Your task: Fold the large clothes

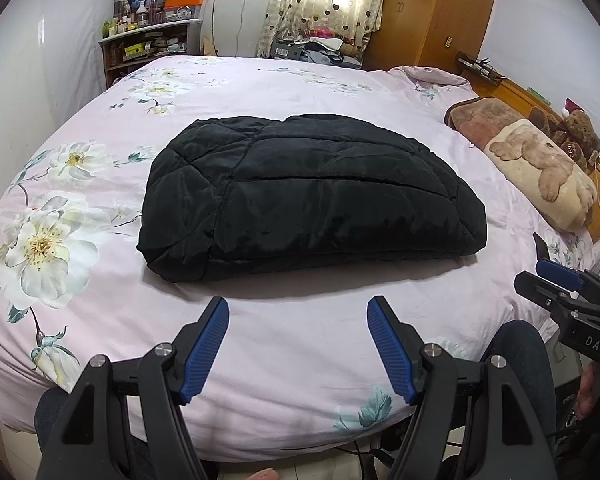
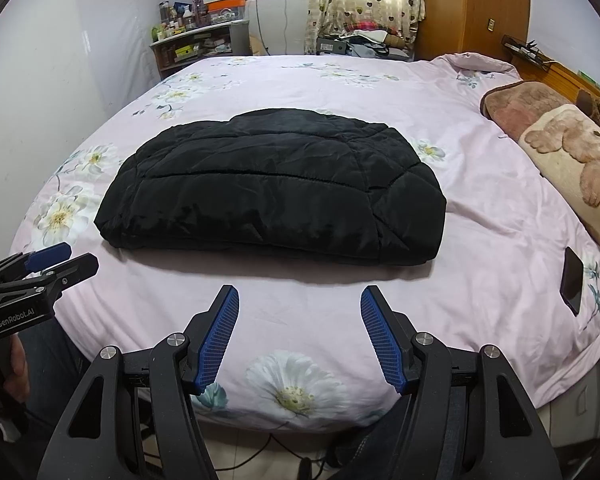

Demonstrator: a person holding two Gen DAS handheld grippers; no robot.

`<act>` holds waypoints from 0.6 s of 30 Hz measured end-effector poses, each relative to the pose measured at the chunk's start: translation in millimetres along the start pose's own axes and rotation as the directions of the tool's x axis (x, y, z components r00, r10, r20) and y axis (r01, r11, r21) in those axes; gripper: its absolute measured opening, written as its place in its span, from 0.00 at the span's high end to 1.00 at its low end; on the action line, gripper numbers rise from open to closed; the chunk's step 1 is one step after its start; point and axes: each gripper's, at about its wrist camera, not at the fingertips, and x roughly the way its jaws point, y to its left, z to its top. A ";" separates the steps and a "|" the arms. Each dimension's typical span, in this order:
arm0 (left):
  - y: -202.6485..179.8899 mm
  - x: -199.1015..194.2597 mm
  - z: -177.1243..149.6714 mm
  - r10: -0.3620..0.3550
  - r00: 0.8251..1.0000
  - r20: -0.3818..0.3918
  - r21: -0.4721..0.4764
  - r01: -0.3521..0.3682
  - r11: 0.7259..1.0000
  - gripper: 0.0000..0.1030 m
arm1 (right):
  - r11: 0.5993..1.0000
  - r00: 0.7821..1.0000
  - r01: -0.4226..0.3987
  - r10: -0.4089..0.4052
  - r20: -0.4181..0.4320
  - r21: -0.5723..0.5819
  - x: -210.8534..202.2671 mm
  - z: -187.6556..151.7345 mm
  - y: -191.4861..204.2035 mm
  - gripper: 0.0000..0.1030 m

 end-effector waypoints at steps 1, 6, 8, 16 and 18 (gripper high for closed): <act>-0.4 0.0 -0.1 0.005 1.000 0.000 0.002 -0.005 1.000 0.29 | 1.000 1.000 0.000 0.000 0.000 0.000 0.0 0.0 0.1 0.38; -2.5 -1.0 0.2 0.007 1.000 -0.001 0.016 -0.007 1.000 0.29 | 1.000 1.000 0.000 0.000 0.000 -0.002 -0.2 -0.3 0.1 0.38; -2.6 -1.3 0.4 0.005 1.000 -0.001 0.016 -0.005 1.000 0.29 | 1.000 1.000 0.000 0.000 0.001 -0.002 -0.6 -0.3 0.4 0.38; -2.3 0.5 -0.4 0.000 1.000 -0.007 0.009 0.000 1.000 0.29 | 1.000 1.000 0.000 0.000 0.000 -0.003 -0.2 -0.1 0.1 0.38; -2.9 0.9 -0.4 0.004 1.000 -0.008 0.011 -0.004 1.000 0.29 | 1.000 1.000 0.000 0.000 0.000 -0.003 -0.2 0.0 0.1 0.38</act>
